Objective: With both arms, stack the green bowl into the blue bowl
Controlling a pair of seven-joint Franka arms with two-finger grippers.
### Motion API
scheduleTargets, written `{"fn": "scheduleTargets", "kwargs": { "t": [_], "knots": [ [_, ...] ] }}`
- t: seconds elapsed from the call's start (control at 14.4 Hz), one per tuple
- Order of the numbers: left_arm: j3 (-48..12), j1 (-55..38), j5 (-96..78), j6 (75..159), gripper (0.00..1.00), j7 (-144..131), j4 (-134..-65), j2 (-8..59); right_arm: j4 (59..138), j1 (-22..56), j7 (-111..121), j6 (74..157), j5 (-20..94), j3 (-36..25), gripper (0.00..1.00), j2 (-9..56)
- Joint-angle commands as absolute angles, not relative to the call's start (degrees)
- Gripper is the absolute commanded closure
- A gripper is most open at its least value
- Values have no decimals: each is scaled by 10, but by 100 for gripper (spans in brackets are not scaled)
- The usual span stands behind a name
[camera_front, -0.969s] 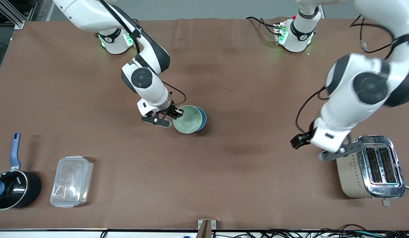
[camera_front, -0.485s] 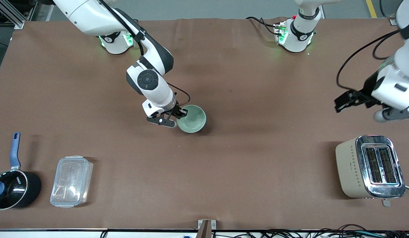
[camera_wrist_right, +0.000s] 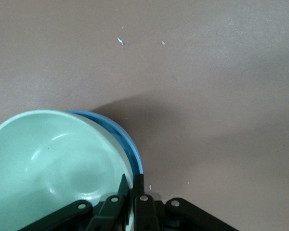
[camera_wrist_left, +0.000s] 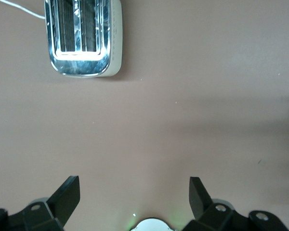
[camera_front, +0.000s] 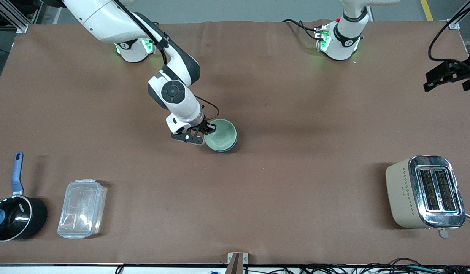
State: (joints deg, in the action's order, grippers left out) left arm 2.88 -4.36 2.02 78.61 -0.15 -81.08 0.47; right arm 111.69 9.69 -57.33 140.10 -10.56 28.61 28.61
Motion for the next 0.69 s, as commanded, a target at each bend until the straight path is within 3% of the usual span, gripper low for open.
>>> {"fn": "scheduleTargets", "kwargs": {
  "t": [0.0,0.21,0.48,0.55,0.62],
  "knots": [
    [35,-57,14,795,0,-5,-849,-26,1128,96,-592,1417,-124,291,99,282],
    [29,-58,11,810,0,-5,-847,-22,1138,97,-592,1437,-125,291,97,282],
    [22,-56,12,810,0,-3,-846,-17,1139,94,-592,1437,-139,290,85,283],
    [22,-56,12,810,0,-2,-846,-16,1139,93,-592,1436,-139,290,80,283],
    [22,-56,12,811,0,-2,-845,-15,1139,91,-591,1434,-139,290,65,283]
  ]
}}
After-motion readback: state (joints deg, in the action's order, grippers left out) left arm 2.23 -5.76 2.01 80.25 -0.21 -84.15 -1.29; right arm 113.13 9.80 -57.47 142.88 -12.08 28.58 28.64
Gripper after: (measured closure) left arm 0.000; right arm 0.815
